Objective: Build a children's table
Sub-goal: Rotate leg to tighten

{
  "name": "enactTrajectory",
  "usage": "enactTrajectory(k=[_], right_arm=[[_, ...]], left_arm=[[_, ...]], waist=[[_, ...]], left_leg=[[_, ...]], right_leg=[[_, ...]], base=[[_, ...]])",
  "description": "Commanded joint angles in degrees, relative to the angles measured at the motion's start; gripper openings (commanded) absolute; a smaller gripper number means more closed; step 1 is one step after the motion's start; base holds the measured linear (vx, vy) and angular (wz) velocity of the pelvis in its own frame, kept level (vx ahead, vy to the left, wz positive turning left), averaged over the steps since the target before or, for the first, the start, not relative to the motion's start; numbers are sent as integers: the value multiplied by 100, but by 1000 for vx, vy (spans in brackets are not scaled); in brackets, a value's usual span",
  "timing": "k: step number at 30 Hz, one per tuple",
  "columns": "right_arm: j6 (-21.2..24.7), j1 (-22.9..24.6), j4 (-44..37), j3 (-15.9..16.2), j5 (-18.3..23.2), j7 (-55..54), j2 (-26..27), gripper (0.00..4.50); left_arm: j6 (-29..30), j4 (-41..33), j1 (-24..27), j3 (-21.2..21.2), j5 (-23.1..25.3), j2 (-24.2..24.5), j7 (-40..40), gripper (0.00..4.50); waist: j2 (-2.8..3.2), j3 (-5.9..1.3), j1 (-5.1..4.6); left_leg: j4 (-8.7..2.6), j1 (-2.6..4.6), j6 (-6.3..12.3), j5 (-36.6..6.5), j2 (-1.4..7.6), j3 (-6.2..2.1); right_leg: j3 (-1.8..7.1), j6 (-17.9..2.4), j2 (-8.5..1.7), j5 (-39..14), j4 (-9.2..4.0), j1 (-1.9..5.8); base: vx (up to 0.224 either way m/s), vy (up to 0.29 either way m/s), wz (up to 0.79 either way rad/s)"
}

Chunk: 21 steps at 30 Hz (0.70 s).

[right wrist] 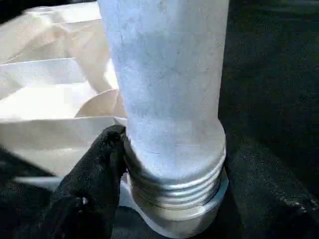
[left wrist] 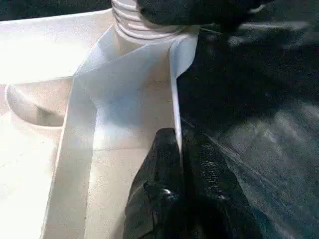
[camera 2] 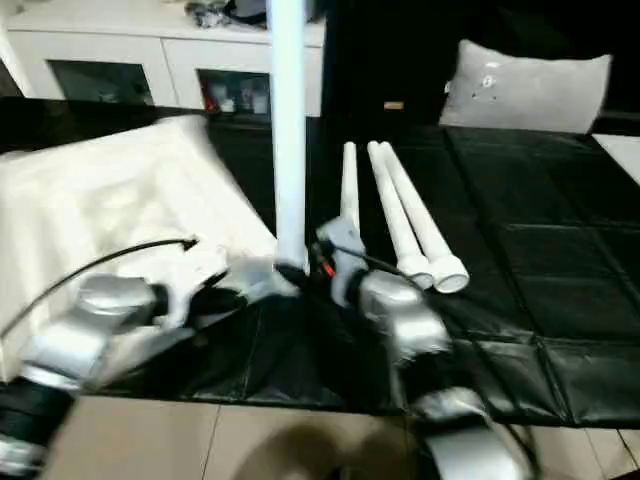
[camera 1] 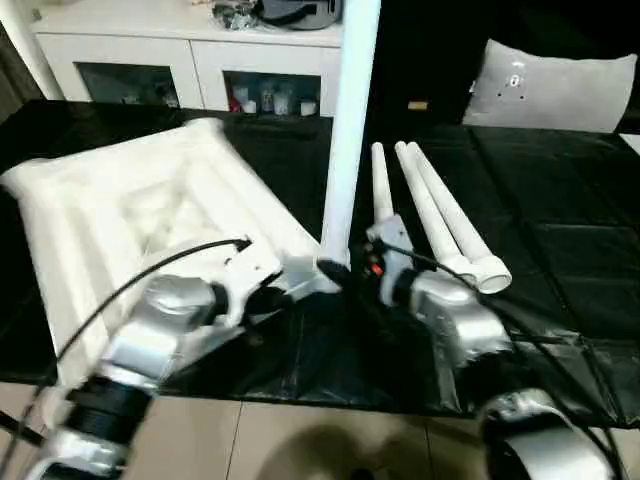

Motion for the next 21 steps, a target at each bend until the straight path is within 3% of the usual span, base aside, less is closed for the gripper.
enactTrajectory(k=[1, 2, 4, 5, 6, 8, 9, 11, 12, 13, 14, 15, 17, 18, 21], right_arm=[[161, 14, 244, 228, -78, 40, 275, 272], [154, 36, 209, 234, -77, 119, 283, 307], [22, 104, 106, 141, -33, 203, 235, 328], [-69, 192, -53, 79, 31, 344, 130, 328], [-108, 205, -72, 77, 38, 364, 99, 344], [-200, 283, -233, 98, 76, 529, -55, 360], [-255, 341, -362, 124, 99, 682, -184, 377], [-313, 459, -669, 155, 135, 1063, -470, 383], [-300, 500, -812, 149, 176, 1274, -606, 400], [-286, 529, -923, 143, 210, 1446, -716, 400], [-272, 543, -998, 142, 234, 1583, -806, 420], [-266, 548, -1030, 143, 243, 1647, -848, 428], [-213, 554, -1195, 158, 299, 2075, -1140, 439], [-204, 535, -1283, 188, 321, 2447, -1413, 445], [-186, 487, -1305, 276, 312, 2856, -1689, 445]], left_arm=[[-59, -386, -198, -344, -184, -286, -58, 0], [-37, -383, -210, -356, -160, -296, -4, 0], [-85, -354, -200, -375, -24, -215, 83, 0], [-164, -280, -196, -378, 65, -106, 95, 0], [-162, -274, -195, -384, 92, -81, 109, 0], [-221, -214, -194, -383, 157, 8, 86, 0], [-288, -153, -201, -379, 197, 68, 64, 0], [-418, -42, -222, -394, 227, 209, -13, 0], [-524, 1, -223, -412, 217, 285, -89, 0], [-612, 37, -224, -426, 208, 346, -154, 0], [-664, 65, -226, -435, 195, 389, -211, 0], [-686, 79, -227, -439, 188, 408, -238, 0], [-927, 150, -219, -483, 120, 579, -524, 0], [-1279, 238, -222, -539, 68, 751, -812, 0], [-1555, 335, -235, -589, 33, 890, -1070, 0]], waist=[[72, -267, -31], [78, -268, -40], [78, -289, -48], [95, -288, -40], [72, -299, -28], [63, -312, 8], [114, -319, 40], [65, -347, 84], [91, -359, 120], [66, -365, 146], [102, -370, 178], [72, -373, 191], [77, -389, 210], [89, -402, 234], [100, -401, 252]], left_leg=[[-384, -35, 318, -2259, -84, 80], [-387, -23, 327, -2320, -80, 74], [-422, -58, 341, -2315, -61, 46], [-439, -61, 356, -2317, -48, 42], [-430, -56, 375, -2263, -62, 57], [-444, -97, 393, -2052, -54, 63], [-447, -87, 403, -1917, -42, 75], [-436, -122, 441, -1614, -39, 98], [-428, -128, 495, -1455, -32, 121], [-424, -167, 531, -1351, -31, 127], [-420, -169, 535, -1299, -38, 121], [-410, -179, 542, -1213, -41, 136], [-398, -211, 537, -1043, -43, 132], [-389, -209, 574, -896, -46, 134], [-385, -209, 621, -760, -24, 135]], right_leg=[[49, -1, -237, -3531, -698, 268], [47, -5, -243, -3503, -699, 266], [74, -90, -269, -3275, -664, 315], [97, -158, -270, -3175, -645, 306], [124, -207, -278, -3126, -638, 295], [177, -326, -296, -2953, -588, 316], [221, -446, -293, -2746, -548, 298], [277, -619, -272, -2334, -481, 312], [310, -727, -264, -2138, -441, 302], [316, -759, -262, -2098, -418, 329], [315, -766, -260, -2073, -409, 336], [330, -799, -258, -2002, -389, 321], [342, -847, -264, -1859, -344, 353], [346, -896, -254, -1673, -326, 359], [357, -1066, -248, -1341, -278, 363]], base=[[0, 0, 0], [0, 0, 0], [0, 0, 0], [0, 0, 0], [0, 0, 0], [0, 0, 0], [0, 0, 0], [0, 0, 0], [0, 0, 0], [0, 0, 0], [0, 0, 0], [0, 0, 0], [0, 0, 0], [0, 0, 0], [0, 0, 0]])
